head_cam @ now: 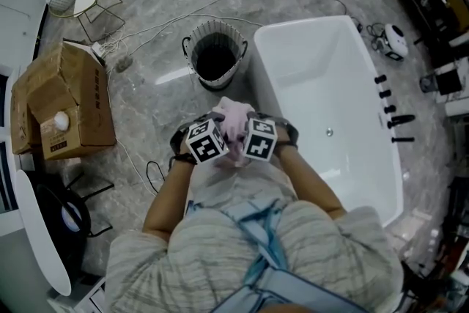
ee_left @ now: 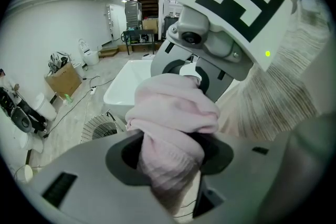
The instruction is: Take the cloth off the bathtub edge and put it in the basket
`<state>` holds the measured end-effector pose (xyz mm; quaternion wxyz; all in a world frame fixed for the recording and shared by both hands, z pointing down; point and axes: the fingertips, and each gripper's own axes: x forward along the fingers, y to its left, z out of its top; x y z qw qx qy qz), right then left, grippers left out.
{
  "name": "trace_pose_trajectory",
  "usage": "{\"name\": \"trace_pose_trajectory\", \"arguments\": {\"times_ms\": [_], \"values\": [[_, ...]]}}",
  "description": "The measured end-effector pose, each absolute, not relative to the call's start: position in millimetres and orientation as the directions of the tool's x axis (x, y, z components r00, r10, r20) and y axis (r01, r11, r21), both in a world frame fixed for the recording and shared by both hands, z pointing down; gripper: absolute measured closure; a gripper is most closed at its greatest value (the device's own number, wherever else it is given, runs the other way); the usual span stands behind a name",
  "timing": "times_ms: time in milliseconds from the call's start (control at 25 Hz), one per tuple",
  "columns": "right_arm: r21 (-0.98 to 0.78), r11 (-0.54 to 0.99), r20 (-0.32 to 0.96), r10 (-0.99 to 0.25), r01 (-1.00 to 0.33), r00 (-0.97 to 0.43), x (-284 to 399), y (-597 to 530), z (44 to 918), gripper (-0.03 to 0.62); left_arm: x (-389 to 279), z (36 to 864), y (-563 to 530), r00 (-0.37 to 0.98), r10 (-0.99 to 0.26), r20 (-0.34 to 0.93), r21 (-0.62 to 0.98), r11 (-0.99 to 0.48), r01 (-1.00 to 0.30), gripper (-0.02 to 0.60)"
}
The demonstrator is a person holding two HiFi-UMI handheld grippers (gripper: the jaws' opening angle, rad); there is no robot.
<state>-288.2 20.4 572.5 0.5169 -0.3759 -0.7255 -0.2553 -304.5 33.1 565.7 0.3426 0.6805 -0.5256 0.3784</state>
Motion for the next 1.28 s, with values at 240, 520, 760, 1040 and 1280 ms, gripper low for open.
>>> {"name": "trace_pose_trajectory", "arguments": {"times_ms": [240,520,760,1040,1280], "values": [[-0.034,0.599,0.942,0.287,0.800,-0.175,-312,4,575,0.439,-328,568,16,0.186,-0.446,0.876,0.089,-0.229,-0.969,0.367],[-0.066,0.623,0.947,0.286,0.780,-0.148,-345,-10,581,0.439,-361,575,1,0.245,-0.430,0.869,0.132,-0.275,-0.952,0.367],[-0.099,0.639,0.952,0.284,0.763,-0.114,-396,-15,587,0.439,-413,581,-3,0.293,-0.396,0.870,0.165,-0.326,-0.931,0.367],[-0.092,0.665,0.950,0.281,0.741,-0.135,-490,-15,582,0.439,-506,576,-5,0.306,-0.389,0.869,0.159,-0.366,-0.917,0.367],[-0.039,0.682,0.949,0.254,0.730,-0.187,-567,-21,570,0.439,-584,563,-9,0.267,-0.405,0.875,0.101,-0.386,-0.917,0.367]]}}
